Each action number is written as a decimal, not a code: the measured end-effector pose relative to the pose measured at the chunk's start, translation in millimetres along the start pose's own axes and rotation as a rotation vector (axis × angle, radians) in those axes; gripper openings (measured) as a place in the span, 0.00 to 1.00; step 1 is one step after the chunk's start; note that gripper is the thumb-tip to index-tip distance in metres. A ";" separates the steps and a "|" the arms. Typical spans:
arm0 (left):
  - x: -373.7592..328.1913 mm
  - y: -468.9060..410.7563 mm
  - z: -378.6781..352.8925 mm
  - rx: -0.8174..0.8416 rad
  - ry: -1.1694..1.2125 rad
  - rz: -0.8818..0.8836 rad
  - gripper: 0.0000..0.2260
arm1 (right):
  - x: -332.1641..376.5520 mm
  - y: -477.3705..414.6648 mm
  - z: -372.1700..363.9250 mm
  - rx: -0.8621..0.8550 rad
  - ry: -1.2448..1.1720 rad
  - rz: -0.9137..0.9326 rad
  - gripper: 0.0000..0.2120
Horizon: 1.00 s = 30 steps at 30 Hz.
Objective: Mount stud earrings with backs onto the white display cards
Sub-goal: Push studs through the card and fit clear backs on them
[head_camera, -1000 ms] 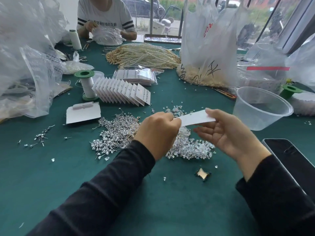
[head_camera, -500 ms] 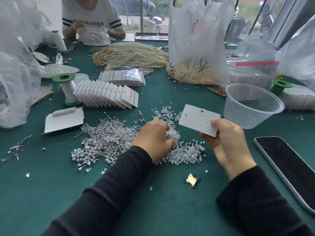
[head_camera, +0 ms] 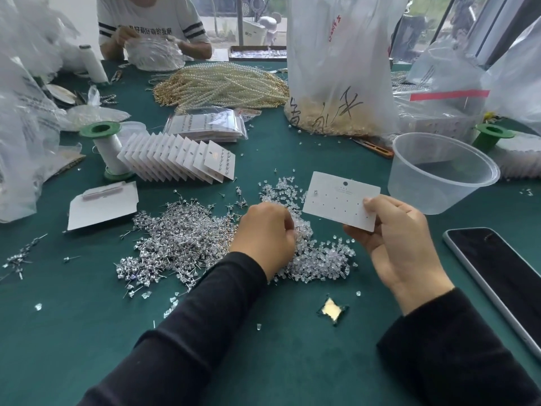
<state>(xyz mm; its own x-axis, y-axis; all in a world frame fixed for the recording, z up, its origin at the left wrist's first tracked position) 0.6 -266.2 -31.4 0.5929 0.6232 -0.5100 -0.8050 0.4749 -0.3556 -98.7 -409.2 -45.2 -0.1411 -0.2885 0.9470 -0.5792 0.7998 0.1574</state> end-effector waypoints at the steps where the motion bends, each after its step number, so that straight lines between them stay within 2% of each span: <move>1: 2.0 -0.1 2.2 -0.005 0.018 0.015 0.05 | 0.4 0.2 0.4 -0.001 -0.003 -0.001 0.09; 6: 20.2 -0.1 18.5 0.017 0.213 0.143 0.02 | 2.2 1.2 1.0 0.006 -0.011 -0.006 0.09; 10: 34.2 3.4 27.8 0.010 0.419 0.253 0.07 | 0.0 3.9 -3.0 0.034 0.012 -0.013 0.10; 17: 27.7 4.8 21.2 0.140 0.575 0.245 0.08 | -2.9 10.1 -11.5 0.094 0.084 0.012 0.10; 21: 19.1 6.7 26.8 0.098 0.836 0.255 0.04 | -3.6 16.4 -18.7 0.136 0.146 0.059 0.12; 24: 19.0 9.3 23.9 0.089 1.004 0.361 0.02 | -1.5 21.0 -23.7 0.162 0.180 0.115 0.12; 26: 20.2 10.0 23.5 0.065 0.974 0.374 0.03 | 0.2 23.6 -26.4 0.173 0.190 0.151 0.12; 30: 15.9 9.4 28.4 -0.002 0.765 0.274 0.04 | 1.8 29.1 -30.3 0.203 0.186 0.203 0.13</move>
<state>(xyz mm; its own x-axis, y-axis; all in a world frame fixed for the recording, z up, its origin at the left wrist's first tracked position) 3.1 -234.2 -20.6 0.1974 0.1199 -0.9730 -0.9200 0.3655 -0.1416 -91.4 -370.5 -30.4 -0.1320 -0.0186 0.9911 -0.7052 0.7044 -0.0807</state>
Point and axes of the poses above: each hand's wrist, its own y-axis away from the middle knuckle, its own z-axis out of the back of the hand, x = y × z, the point moved 8 cm from there along -y, towards the middle knuckle, and after that the axes turned 10 degrees about -x, right-handed, at the moved point
